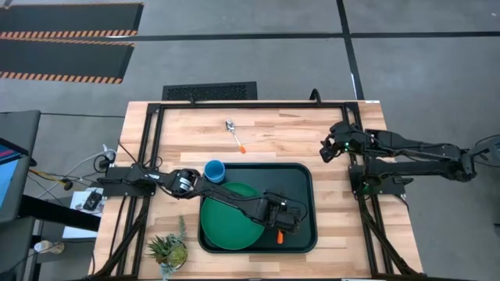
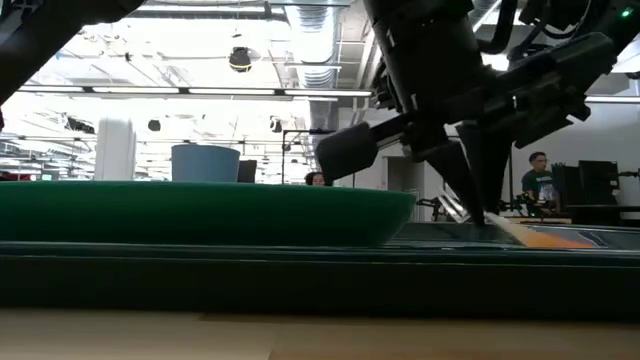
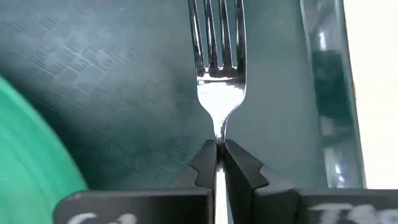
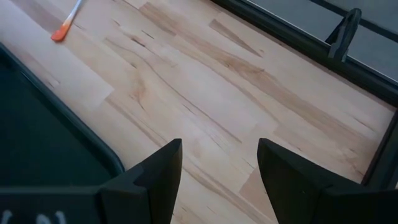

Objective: Pick and place plate/cup/fork/spoon on tray
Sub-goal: Put the orange fork on the black tray to the right of the green plate

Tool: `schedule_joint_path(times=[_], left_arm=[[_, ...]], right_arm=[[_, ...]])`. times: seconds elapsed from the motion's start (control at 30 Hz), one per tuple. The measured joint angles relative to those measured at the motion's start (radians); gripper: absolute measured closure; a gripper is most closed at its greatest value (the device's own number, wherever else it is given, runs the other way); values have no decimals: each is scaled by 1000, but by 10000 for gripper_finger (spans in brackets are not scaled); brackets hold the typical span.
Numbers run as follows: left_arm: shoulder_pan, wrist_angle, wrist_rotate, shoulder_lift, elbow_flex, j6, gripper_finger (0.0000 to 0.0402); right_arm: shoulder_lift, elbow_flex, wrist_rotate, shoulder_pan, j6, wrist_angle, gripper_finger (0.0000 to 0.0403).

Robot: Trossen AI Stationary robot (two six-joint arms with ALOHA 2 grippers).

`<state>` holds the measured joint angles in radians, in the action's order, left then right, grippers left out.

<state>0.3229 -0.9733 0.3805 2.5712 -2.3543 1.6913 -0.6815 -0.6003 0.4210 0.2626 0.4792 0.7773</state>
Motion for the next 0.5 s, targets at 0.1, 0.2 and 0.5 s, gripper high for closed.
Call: schedule_joint_path(times=[0.1,0.2,0.5], left_arm=[[0,-9,1,0,0,-1,401],[0,-8,0,0,0,-1,401],[-2,-9,-18,0,0,-3,401]], right_arm=[[0,0,0,0,-2,0,170],[0,0,0,0,-8,0,170],[0,0,0,0,-9,0,170]])
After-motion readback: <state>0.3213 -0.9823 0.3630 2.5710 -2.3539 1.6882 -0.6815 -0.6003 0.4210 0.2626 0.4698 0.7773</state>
